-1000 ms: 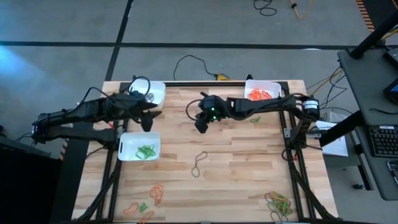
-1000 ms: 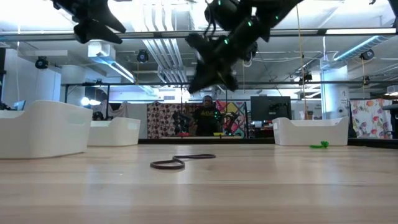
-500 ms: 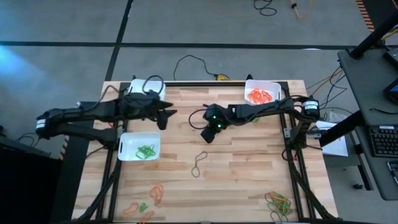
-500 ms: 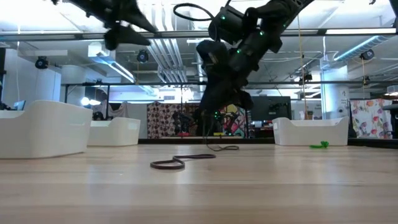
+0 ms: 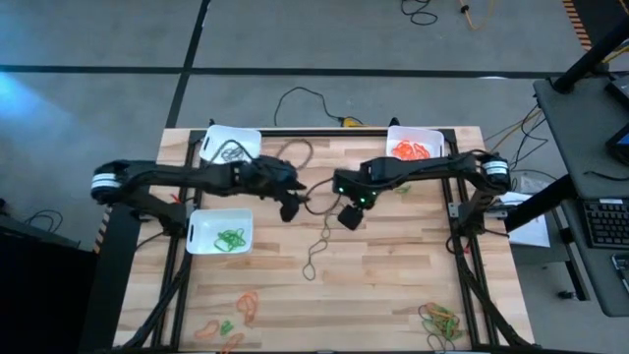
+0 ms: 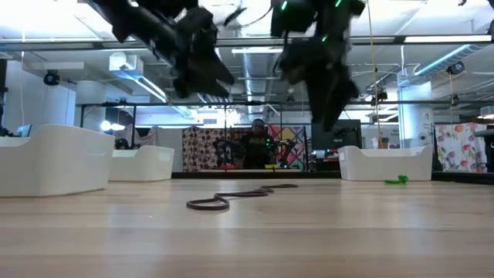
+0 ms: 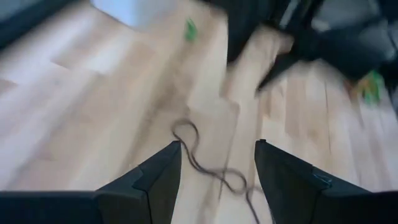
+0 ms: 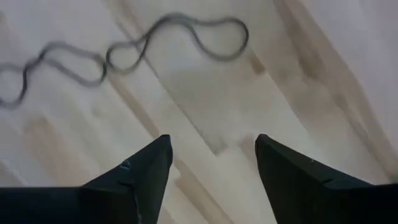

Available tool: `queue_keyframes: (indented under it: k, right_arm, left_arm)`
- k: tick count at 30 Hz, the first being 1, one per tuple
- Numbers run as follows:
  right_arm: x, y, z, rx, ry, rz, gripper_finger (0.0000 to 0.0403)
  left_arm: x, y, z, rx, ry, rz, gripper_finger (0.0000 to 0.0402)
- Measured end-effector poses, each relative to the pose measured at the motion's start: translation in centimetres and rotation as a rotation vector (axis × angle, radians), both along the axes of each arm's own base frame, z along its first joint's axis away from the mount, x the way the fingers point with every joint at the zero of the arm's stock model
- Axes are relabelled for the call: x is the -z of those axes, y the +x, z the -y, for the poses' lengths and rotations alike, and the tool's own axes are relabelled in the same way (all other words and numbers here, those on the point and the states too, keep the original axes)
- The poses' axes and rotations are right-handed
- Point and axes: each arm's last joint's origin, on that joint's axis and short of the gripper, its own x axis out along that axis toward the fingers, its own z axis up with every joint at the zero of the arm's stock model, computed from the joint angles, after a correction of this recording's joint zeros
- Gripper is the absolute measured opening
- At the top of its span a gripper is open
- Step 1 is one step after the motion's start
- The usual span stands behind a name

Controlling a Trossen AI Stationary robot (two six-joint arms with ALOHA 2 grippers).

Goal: Sort rubber bands into baskets
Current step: Put the purple rubber band into the top left white bin

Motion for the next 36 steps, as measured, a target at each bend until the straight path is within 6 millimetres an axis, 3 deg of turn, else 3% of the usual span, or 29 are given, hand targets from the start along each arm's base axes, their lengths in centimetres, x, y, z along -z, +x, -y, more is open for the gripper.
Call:
queue_keyframes:
  k: [3,9,16,22,28,36]
  right_arm:
    - [-1.7,-1.2,-1.7,-0.005,-0.070,0.001,0.0226]
    - [-5.9,-4.2,-4.7,0.076,-0.211,0.141,0.0226]
    - [-9.5,-7.1,-5.9,0.112,-0.312,0.304,0.0226]
    - [-10.4,-8.3,-6.2,0.056,-0.319,0.328,0.0224]
    - [-10.3,-9.0,-6.2,-0.026,-0.338,0.258,0.0224]
    - [-10.0,-9.4,-6.0,-0.149,-0.370,0.191,0.0224]
  left_arm:
    - [1.9,1.1,0.4,0.040,-0.002,-0.061,0.0189]
    - [4.5,3.6,0.1,-0.043,-0.013,-0.002,0.0189]
    - [8.4,5.9,1.2,-0.159,0.035,-0.058,0.0181]
    - [10.4,7.5,1.8,-0.209,0.058,-0.015,0.0165]
    - [12.9,8.4,1.8,-0.286,-0.025,-0.051,0.0154]
    - [14.8,9.3,4.0,-0.354,-0.068,-0.067,0.0145]
